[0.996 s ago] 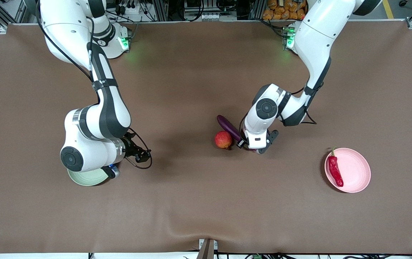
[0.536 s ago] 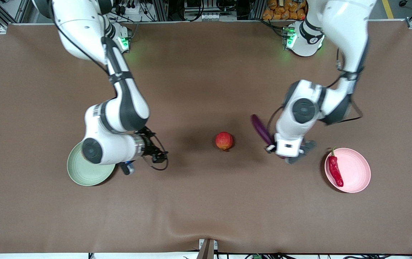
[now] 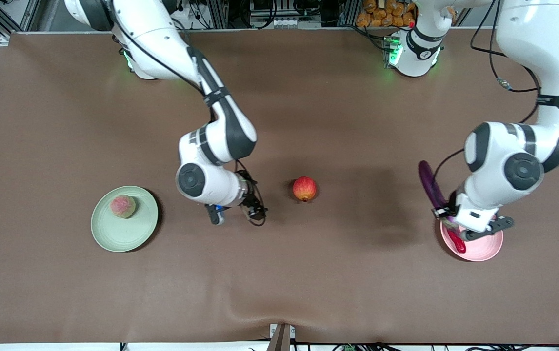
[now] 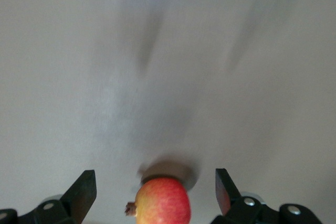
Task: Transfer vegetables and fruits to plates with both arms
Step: 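Carry the eggplant to the pink plate while the right gripper reaches the pomegranate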
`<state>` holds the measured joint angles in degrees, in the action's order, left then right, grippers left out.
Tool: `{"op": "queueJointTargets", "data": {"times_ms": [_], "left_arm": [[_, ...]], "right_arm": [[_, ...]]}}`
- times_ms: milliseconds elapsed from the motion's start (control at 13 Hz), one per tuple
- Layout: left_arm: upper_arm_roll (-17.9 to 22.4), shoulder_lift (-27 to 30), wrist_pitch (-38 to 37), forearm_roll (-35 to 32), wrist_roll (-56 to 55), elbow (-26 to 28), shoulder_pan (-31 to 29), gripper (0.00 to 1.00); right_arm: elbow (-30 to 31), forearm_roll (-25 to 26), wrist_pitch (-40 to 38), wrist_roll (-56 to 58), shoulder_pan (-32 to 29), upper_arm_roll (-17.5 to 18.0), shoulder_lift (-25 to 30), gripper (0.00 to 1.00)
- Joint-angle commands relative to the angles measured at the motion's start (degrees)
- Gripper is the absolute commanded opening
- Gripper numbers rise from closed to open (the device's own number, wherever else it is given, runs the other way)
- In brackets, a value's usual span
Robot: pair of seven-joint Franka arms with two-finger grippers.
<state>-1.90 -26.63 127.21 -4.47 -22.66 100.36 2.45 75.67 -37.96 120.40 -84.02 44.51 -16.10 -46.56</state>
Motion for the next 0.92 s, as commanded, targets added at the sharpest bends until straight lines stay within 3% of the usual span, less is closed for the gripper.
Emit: {"op": "queueJointTargets", "data": {"times_ms": [0,383,690,766,843], "left_arm": [[-0.5,-4.9,-1.3,0.6,9.0,-5.6,-4.5,0.00],[-0.9,-13.2,-0.9,4.5,20.2,-12.9,-11.7,0.00],[-0.8,-16.5,1.5,6.8,22.0,-14.3,-11.9,0.00],[-0.7,-17.0,2.0,6.8,23.2,-14.4,-11.9,0.07],[-0.6,-17.5,3.0,6.8,24.6,-14.7,-12.0,0.36]], "right_arm": [[-0.1,-0.9,6.0,-5.0,2.6,1.9,-1.3,1.00],[-0.5,-0.4,9.0,-3.7,6.3,2.7,-2.6,1.00],[-0.7,0.0,14.2,5.9,8.8,2.6,-3.8,1.00],[-0.9,0.5,14.9,7.7,9.2,2.6,-4.0,1.00],[-1.2,2.6,15.0,10.0,9.3,2.6,-4.2,1.00]]}}
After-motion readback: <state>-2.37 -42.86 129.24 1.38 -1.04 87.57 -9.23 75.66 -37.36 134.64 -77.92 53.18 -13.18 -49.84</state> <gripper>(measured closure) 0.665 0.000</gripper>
